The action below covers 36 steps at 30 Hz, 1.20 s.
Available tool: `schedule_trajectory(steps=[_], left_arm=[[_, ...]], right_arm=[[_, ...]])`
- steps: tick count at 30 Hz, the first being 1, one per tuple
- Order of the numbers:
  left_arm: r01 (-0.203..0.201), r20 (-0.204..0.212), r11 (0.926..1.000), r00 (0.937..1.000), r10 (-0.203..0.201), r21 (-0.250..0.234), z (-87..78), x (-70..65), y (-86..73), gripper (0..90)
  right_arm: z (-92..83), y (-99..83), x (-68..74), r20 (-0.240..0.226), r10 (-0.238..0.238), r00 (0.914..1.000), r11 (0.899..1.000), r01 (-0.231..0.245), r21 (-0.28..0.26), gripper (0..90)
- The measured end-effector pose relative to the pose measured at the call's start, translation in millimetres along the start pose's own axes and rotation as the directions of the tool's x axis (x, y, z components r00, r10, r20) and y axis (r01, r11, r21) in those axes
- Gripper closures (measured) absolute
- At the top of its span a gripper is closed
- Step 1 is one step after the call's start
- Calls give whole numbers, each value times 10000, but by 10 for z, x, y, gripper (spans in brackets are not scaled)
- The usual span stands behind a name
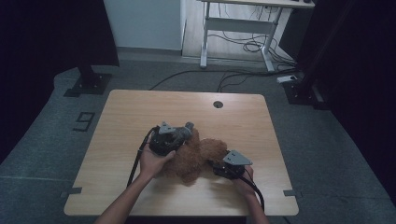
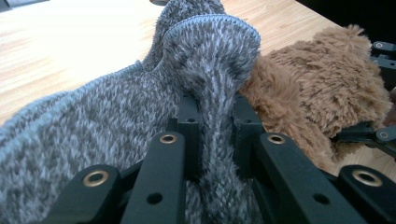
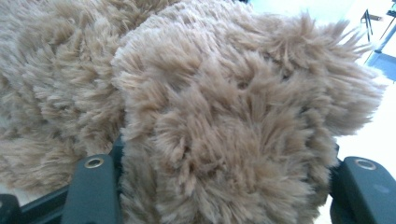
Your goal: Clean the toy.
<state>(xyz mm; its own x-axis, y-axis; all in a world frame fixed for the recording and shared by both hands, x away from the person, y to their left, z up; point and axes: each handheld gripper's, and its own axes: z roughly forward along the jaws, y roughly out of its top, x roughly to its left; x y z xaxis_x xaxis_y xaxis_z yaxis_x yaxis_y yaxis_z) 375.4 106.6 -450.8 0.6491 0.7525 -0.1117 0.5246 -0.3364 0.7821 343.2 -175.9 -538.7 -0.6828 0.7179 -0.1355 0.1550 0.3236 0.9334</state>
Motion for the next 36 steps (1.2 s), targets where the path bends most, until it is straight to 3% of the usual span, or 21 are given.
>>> schedule_trajectory(steps=[2,7,10,12,15,17,21,24,26,29,31,33,36], left_arm=[[-58,104,10000,9999,58,-39,-10,-19,-73,788],[-358,266,9981,9990,371,-494,-95,-114,-263,795],[-281,431,9968,9986,314,-751,-136,-125,-353,798],[-272,488,9956,9983,317,-901,-155,-136,-401,800],[-316,593,9941,9975,378,-1035,-180,-168,-459,801],[-334,653,9933,9970,408,-1110,-198,-191,-490,802],[-284,792,9918,9961,384,-1243,-234,-214,-544,802],[-171,975,9915,9948,298,-1292,-251,-213,-577,802],[-178,1067,9914,9938,318,-1298,-261,-228,-590,802],[-292,1149,9909,9924,445,-1315,-278,-269,-616,801],[-371,1143,9895,9920,533,-1398,-285,-296,-643,800],[-353,1134,9874,9921,532,-1540,-286,-321,-676,800],[-552,879,9836,9936,711,-1715,-282,-371,-711,800]], right_arm=[[-16,8,-13,-253,179,9995,9998,-176,96,322],[-113,31,-46,-642,849,9943,9962,-836,235,131],[-196,79,-85,-1156,1336,9843,9909,-1308,321,105],[-262,124,-120,-1349,1580,9782,9874,-1582,95,105],[-332,220,-188,-1272,2111,9691,9757,-2167,-316,97],[-335,295,-227,-1207,2237,9672,9725,-2298,-388,92],[-203,453,-321,-1145,2483,9619,9687,-2460,335,67],[-62,479,-318,-1477,2435,9586,9636,-2218,1491,17],[16,429,-282,-1693,2403,9558,9516,-1975,2352,0],[71,306,-212,-1766,2552,9506,9349,-1960,2959,0],[56,235,-202,-1897,2879,9387,9280,-2246,2972,65],[18,179,-182,-1937,2819,9397,9353,-2241,2737,148],[-30,166,-114,-1741,2331,9567,9513,-1872,2449,271]])
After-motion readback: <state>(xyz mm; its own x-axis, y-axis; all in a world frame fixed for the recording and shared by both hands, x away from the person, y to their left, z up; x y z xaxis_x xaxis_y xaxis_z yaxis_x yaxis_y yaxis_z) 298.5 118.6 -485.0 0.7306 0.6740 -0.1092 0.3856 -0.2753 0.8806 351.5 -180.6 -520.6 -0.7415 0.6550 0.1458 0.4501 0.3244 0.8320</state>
